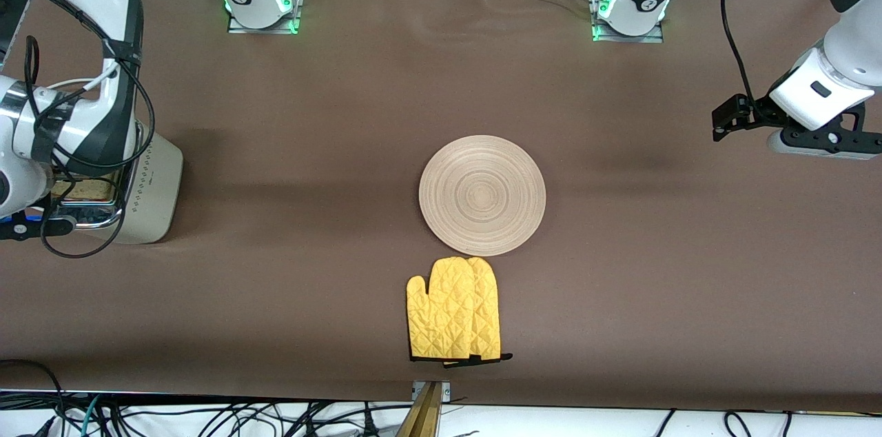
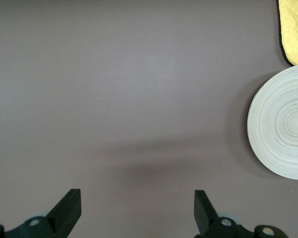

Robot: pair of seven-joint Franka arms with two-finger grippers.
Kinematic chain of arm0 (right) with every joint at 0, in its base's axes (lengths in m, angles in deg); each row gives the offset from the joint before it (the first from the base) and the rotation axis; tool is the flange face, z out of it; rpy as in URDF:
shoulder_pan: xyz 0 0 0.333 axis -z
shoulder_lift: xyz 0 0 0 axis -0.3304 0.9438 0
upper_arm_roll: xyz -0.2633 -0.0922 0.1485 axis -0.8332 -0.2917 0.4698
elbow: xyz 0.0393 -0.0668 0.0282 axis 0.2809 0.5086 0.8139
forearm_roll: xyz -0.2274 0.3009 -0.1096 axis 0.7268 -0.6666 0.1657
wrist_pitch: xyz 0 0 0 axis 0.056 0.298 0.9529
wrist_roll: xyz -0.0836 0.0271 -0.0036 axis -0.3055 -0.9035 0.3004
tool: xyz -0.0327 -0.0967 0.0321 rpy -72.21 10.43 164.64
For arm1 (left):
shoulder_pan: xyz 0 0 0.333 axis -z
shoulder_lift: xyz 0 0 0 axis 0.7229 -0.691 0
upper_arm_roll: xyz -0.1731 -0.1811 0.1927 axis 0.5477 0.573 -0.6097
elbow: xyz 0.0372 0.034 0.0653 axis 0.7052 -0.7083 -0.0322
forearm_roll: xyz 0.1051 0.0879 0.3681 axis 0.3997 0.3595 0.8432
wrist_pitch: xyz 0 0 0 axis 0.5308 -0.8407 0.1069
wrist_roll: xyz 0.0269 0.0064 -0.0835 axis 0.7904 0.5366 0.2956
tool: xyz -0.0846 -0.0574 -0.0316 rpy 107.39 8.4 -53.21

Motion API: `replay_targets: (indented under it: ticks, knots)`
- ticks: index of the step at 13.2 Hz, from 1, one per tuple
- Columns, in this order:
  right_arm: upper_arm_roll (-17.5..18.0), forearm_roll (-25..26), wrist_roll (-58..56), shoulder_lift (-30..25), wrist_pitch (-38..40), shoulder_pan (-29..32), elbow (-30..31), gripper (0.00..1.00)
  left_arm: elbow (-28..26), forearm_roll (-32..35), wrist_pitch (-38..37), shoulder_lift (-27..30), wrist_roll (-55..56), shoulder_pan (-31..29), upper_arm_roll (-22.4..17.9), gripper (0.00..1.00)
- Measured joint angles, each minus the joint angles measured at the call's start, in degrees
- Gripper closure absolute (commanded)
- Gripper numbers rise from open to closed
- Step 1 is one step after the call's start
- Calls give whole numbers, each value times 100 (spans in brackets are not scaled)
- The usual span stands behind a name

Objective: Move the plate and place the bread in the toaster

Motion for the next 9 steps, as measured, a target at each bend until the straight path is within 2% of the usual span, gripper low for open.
replay_targets:
  ticks: [2,4,9]
  knots:
    - [2,-9,8,35,-46,-1,37,0,0,0,0,0,0,0,0,0]
    - [49,-102,20,47,-60,-7,38,0,0,0,0,0,0,0,0,0]
    - [102,-810,39,-50,-98,-207,-117,0,0,0,0,0,0,0,0,0]
